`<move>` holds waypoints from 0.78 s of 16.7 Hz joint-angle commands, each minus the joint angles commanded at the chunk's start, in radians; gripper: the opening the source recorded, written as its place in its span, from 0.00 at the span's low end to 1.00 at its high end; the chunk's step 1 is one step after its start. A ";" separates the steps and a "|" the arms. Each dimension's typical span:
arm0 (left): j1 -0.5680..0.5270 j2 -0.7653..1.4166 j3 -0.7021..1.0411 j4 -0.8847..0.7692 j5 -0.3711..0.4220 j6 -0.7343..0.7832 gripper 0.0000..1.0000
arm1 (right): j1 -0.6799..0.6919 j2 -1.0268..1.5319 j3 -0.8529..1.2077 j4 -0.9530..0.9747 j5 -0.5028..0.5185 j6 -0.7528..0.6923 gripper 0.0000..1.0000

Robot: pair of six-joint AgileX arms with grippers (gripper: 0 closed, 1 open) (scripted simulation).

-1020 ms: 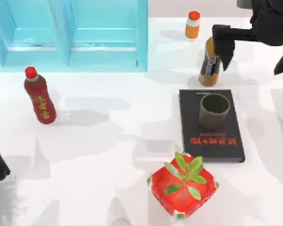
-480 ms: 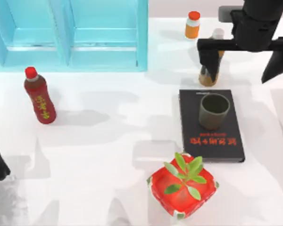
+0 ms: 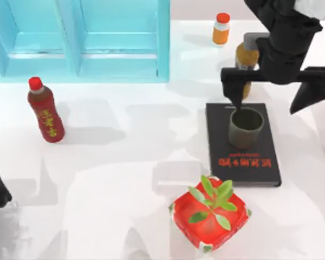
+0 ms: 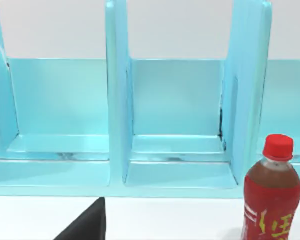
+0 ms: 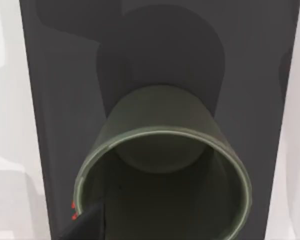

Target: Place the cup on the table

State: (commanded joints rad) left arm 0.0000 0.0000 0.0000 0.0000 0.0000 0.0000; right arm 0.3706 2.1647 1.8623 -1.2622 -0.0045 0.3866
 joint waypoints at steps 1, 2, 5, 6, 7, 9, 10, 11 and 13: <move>0.000 0.000 0.000 0.000 0.000 0.000 1.00 | 0.001 0.003 -0.046 0.052 0.000 0.001 1.00; 0.000 0.000 0.000 0.000 0.000 0.000 1.00 | 0.002 0.006 -0.088 0.096 0.000 0.002 1.00; 0.000 0.000 0.000 0.000 0.000 0.000 1.00 | 0.004 0.012 -0.156 0.165 0.000 0.004 1.00; 0.000 0.000 0.000 0.000 0.000 0.000 1.00 | 0.004 0.013 -0.158 0.167 0.000 0.004 1.00; 0.000 0.000 0.000 0.000 0.000 0.000 1.00 | 0.004 0.013 -0.158 0.167 0.000 0.004 1.00; 0.000 0.000 0.000 0.000 0.000 0.000 1.00 | 0.004 0.013 -0.158 0.167 0.000 0.004 1.00; 0.000 0.000 0.000 0.000 0.000 0.000 1.00 | 0.004 0.013 -0.158 0.167 0.000 0.004 0.92; 0.000 0.000 0.000 0.000 0.000 0.000 1.00 | 0.004 0.013 -0.158 0.167 0.000 0.004 0.85; 0.000 0.000 0.000 0.000 0.000 0.000 1.00 | 0.004 0.013 -0.158 0.167 0.000 0.004 0.70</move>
State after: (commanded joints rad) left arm 0.0000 0.0000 0.0000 0.0000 0.0000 0.0000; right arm 0.3743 2.1773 1.7043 -1.0952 -0.0042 0.3903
